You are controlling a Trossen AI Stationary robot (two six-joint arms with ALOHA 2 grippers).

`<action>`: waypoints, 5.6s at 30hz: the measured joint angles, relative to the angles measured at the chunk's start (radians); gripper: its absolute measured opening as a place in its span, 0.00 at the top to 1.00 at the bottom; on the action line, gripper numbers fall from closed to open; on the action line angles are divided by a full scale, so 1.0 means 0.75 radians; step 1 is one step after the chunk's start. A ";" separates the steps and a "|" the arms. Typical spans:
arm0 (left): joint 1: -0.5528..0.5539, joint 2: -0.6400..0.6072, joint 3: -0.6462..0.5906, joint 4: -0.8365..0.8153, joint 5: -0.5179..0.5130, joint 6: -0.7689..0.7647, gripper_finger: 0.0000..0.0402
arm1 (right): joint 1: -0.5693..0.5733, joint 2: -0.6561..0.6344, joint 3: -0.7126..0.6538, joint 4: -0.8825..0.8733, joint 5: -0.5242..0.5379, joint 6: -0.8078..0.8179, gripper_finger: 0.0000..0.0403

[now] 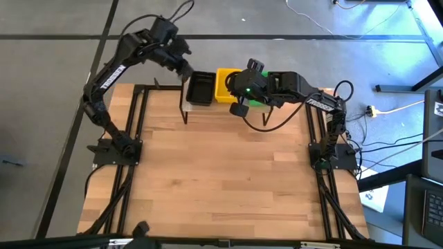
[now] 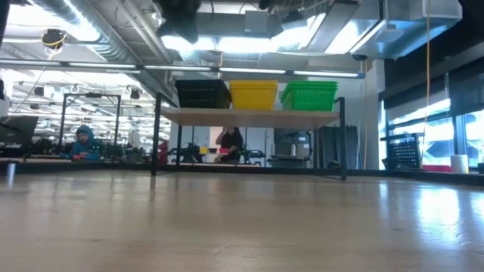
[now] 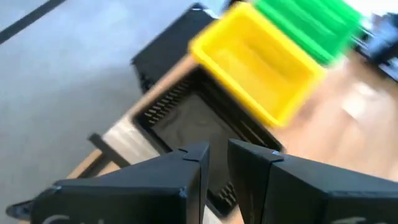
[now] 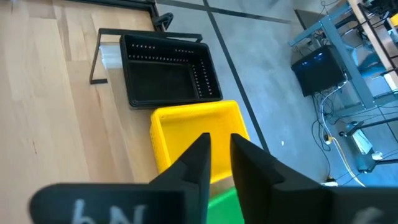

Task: Stack baskets on shelf by color
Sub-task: Return to Home Position

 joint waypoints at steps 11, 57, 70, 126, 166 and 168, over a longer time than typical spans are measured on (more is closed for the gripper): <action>-0.141 -0.224 0.001 -0.268 0.013 0.148 0.99 | 0.000 -0.172 0.003 -0.106 -0.096 0.024 0.99; -0.645 -1.817 -1.068 0.307 -0.103 -0.134 1.00 | 0.119 -1.722 -1.942 1.251 -0.819 0.392 1.00; -0.644 -2.098 -1.317 0.467 -0.068 -0.131 1.00 | 0.119 -2.069 -2.241 1.360 -0.820 0.363 1.00; -0.645 -2.144 -2.656 1.911 0.127 0.049 1.00 | 0.117 -2.507 -3.125 1.867 -0.993 0.002 1.00; -0.644 -2.144 -2.656 1.775 0.112 0.047 0.98 | 0.117 -2.506 -3.124 1.832 -0.993 0.003 1.00; -0.645 -2.144 -2.656 1.775 0.111 0.047 0.98 | 0.117 -2.506 -3.124 1.832 -0.993 0.003 1.00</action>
